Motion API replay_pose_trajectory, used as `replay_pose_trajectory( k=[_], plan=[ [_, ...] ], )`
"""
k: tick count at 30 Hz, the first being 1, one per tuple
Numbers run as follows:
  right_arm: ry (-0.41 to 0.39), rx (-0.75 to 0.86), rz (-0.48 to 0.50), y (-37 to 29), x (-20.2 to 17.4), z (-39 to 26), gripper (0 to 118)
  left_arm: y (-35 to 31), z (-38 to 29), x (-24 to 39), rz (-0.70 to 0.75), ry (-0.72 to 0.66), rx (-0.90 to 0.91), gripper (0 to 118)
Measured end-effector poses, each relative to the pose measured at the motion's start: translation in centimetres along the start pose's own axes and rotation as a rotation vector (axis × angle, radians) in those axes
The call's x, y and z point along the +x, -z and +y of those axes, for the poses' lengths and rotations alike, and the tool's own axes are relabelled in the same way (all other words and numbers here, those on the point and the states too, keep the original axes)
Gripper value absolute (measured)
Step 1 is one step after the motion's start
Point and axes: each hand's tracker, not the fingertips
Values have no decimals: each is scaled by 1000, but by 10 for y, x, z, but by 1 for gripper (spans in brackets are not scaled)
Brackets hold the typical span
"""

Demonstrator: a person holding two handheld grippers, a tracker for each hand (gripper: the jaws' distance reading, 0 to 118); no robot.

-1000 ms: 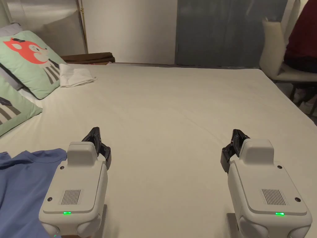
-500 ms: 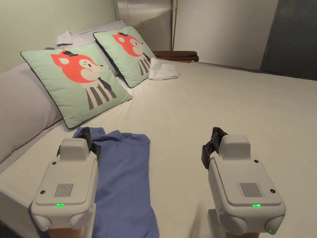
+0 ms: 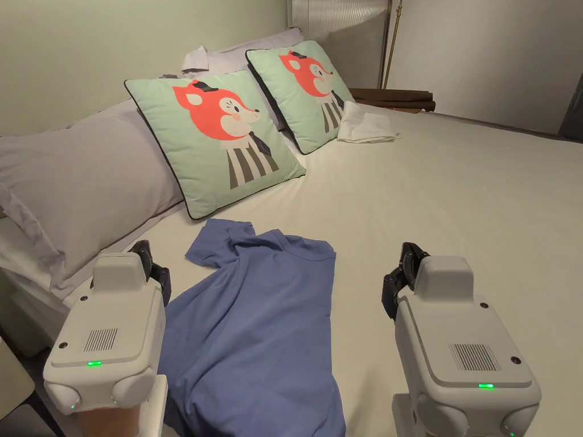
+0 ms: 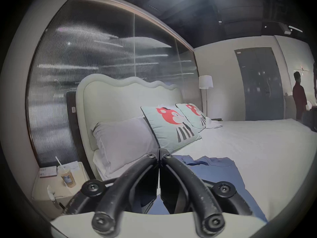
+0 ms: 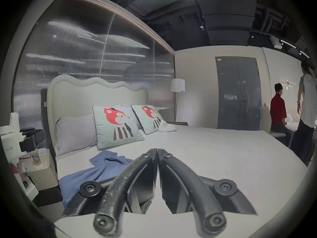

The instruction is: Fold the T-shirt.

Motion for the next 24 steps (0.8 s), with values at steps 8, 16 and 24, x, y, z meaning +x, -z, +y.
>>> replay_pose_trajectory(
  k=[8,16,24],
  plan=[
    [-6,1,-56,-4,25,4,0,53,-2,25,-81,-73,-305,85],
    [-9,-9,-92,0,43,2,0,115,-37,64,-199,-33,-659,109],
    [-20,-37,-122,4,61,-8,0,128,-69,110,-244,39,-834,104]
  ],
)
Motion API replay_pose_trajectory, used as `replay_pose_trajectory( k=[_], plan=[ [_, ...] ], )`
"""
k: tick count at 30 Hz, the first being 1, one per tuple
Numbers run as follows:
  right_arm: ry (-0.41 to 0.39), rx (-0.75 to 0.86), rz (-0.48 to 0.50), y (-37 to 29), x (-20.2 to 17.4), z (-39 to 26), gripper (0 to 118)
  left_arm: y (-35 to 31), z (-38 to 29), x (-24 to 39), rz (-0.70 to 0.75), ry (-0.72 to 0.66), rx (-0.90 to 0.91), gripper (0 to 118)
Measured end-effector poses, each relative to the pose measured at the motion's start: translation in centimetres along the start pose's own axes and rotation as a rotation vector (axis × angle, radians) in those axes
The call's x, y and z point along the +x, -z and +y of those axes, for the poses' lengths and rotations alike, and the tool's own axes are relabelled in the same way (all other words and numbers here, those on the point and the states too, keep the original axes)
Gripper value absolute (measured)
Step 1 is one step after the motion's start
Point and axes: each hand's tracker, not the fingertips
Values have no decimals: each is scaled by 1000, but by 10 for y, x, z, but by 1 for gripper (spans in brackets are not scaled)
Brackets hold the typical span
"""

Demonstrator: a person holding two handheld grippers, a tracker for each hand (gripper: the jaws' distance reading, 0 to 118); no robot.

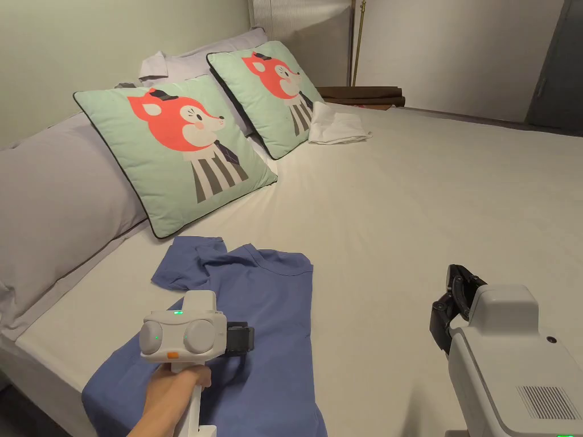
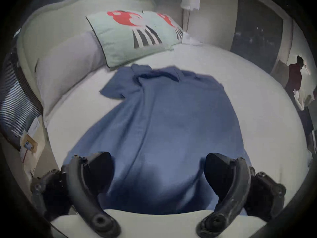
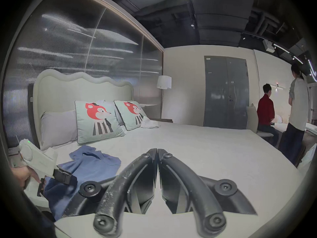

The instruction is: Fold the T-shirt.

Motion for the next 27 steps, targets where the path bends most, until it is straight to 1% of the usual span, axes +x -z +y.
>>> replay_pose_trajectory(
  k=[1,3,5,6,7,8,11,14,16,19,21,23,25,27],
  plan=[
    [2,-4,-5,0,2,-1,0,5,-2,2,5,3,-28,98],
    [5,-11,-13,-1,7,-3,0,9,-6,5,5,-6,-68,71],
    [6,-13,-21,-2,12,-4,0,3,-12,6,-16,-18,-50,63],
    [5,-14,-24,-3,14,-4,0,-3,-13,8,-1,-12,-29,50],
    [4,-15,-27,-4,16,-4,0,-6,-11,7,-22,-2,-28,35],
    [7,-16,-29,-4,18,-4,0,-10,-11,7,-42,13,-18,2],
    [23,-15,-33,-9,25,-1,0,-17,-8,4,-82,13,11,0],
    [25,4,-44,-18,32,3,0,-46,0,5,-134,-31,120,0],
    [29,14,-48,-24,39,6,0,-70,12,12,-186,-21,186,0],
    [38,33,-69,-34,51,12,0,-106,35,34,-231,55,298,0],
    [49,48,-88,-42,61,16,0,-138,52,51,-293,62,392,0],
    [56,62,-109,-52,72,19,0,-164,69,73,-356,119,462,0],
    [56,74,-135,-61,83,23,0,-192,83,96,-386,180,528,0],
    [59,90,-168,-74,98,26,0,-219,96,120,-461,221,584,0]
  ],
)
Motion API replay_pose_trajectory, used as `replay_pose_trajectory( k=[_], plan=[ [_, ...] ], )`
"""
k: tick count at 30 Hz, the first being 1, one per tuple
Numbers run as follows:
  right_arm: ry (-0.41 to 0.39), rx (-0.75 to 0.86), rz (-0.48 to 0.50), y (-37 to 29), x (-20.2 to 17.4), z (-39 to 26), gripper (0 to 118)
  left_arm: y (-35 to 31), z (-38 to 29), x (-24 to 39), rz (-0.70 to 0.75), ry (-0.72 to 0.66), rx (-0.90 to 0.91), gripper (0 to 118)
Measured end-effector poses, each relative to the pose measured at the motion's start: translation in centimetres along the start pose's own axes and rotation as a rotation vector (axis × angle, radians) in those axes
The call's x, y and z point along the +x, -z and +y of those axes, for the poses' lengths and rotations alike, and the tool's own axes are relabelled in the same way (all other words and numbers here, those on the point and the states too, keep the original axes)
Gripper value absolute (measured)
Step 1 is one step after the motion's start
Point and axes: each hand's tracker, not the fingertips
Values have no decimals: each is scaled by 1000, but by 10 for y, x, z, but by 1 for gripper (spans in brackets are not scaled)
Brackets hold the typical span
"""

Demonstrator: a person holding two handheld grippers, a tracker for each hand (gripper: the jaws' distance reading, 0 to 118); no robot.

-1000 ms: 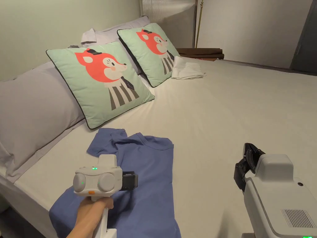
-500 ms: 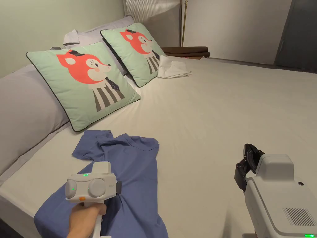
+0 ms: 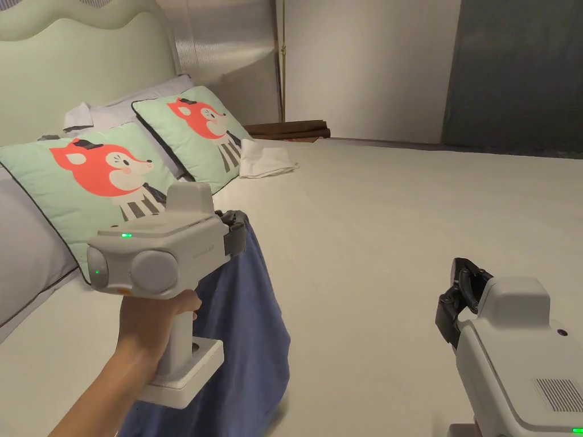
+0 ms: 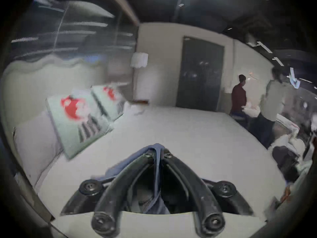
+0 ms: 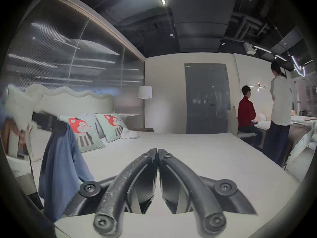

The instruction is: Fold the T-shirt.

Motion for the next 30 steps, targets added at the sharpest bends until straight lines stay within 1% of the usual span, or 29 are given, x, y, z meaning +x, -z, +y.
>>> replay_pose_trajectory(
  k=[4,7,9,12,15,19,21,25,28,30],
  plan=[
    [-6,28,-76,-19,34,9,0,3,36,55,-141,30,65,0],
    [-11,47,-141,-36,63,16,0,14,47,100,-244,58,69,0],
    [-36,66,-205,-48,82,19,0,24,47,133,-303,92,67,0],
    [-73,73,-271,-65,107,21,0,39,35,177,-383,121,45,0],
    [-83,65,-321,-80,129,19,0,55,11,212,-470,117,-17,0],
    [-78,38,-375,-91,149,12,0,79,-33,244,-532,116,-139,0],
    [-68,23,-390,-93,155,6,0,92,-67,251,-537,119,-228,0],
    [-56,-5,-400,-95,158,-4,0,117,-134,260,-502,150,-442,0],
    [-44,-29,-390,-92,157,-13,0,137,-182,259,-428,160,-549,0],
    [-33,-44,-383,-90,156,-18,0,148,-205,254,-371,132,-616,0]
  ],
)
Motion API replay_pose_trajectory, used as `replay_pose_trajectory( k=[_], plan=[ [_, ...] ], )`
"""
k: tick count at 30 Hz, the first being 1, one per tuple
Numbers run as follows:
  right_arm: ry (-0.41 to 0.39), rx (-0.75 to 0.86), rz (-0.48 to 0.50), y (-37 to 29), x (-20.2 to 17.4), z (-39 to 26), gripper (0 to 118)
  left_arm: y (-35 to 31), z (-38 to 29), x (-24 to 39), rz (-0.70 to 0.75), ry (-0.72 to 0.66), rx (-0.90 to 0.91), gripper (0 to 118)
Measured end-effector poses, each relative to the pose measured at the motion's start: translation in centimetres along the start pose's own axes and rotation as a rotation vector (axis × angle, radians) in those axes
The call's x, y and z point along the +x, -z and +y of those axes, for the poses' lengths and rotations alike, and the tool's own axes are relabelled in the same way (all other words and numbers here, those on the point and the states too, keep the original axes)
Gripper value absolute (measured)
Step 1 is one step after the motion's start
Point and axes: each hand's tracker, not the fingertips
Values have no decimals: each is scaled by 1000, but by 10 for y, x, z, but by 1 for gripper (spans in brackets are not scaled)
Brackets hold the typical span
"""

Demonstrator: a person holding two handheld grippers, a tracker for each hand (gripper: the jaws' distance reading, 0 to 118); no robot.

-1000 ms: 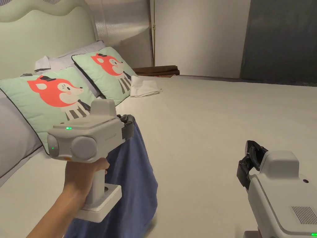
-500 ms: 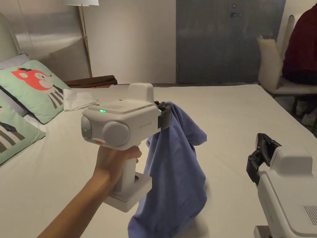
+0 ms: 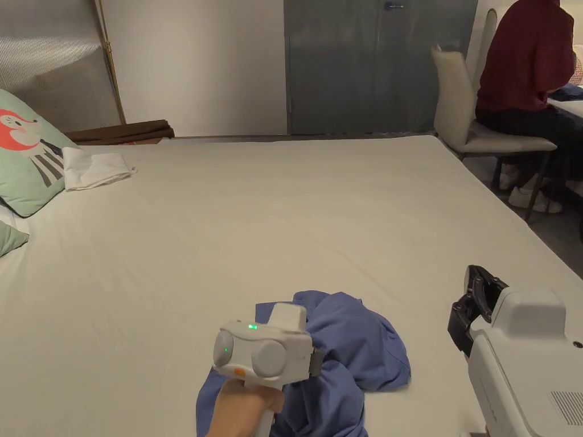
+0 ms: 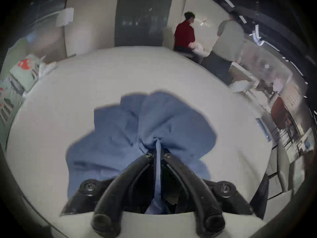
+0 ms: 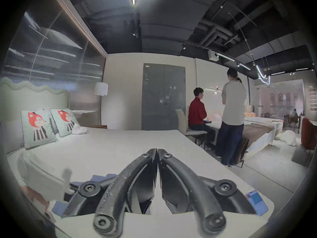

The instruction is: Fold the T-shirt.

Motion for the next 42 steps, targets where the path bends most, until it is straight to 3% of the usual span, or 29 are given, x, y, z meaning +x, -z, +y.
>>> replay_pose_trajectory(
  k=[6,7,9,11,12,19,25,28,31,34,42],
  plan=[
    [-7,-23,19,2,-8,-3,0,3,-6,-8,16,-53,-10,5],
    [-11,-20,20,2,-9,-3,0,-3,-3,-8,10,-55,1,15],
    [-14,-17,23,3,-12,1,0,-18,4,-6,23,-47,40,65],
    [-10,-8,26,2,-15,5,0,-37,12,-6,27,-50,112,107],
    [-7,-2,27,1,-16,8,0,-48,15,-7,20,-50,159,112],
    [0,50,25,-7,-25,31,0,-143,31,-16,77,7,534,111],
    [-4,95,26,-11,-31,45,0,-191,17,-38,265,70,739,111],
    [-6,106,30,-11,-34,47,0,-198,4,-53,357,83,810,105],
    [-5,110,38,-12,-36,48,0,-204,-7,-64,408,53,826,79],
    [-11,113,42,-12,-38,48,0,-208,-14,-75,396,13,822,2],
    [-14,106,51,-10,-40,45,0,-203,-12,-82,358,-8,759,0]
  ],
)
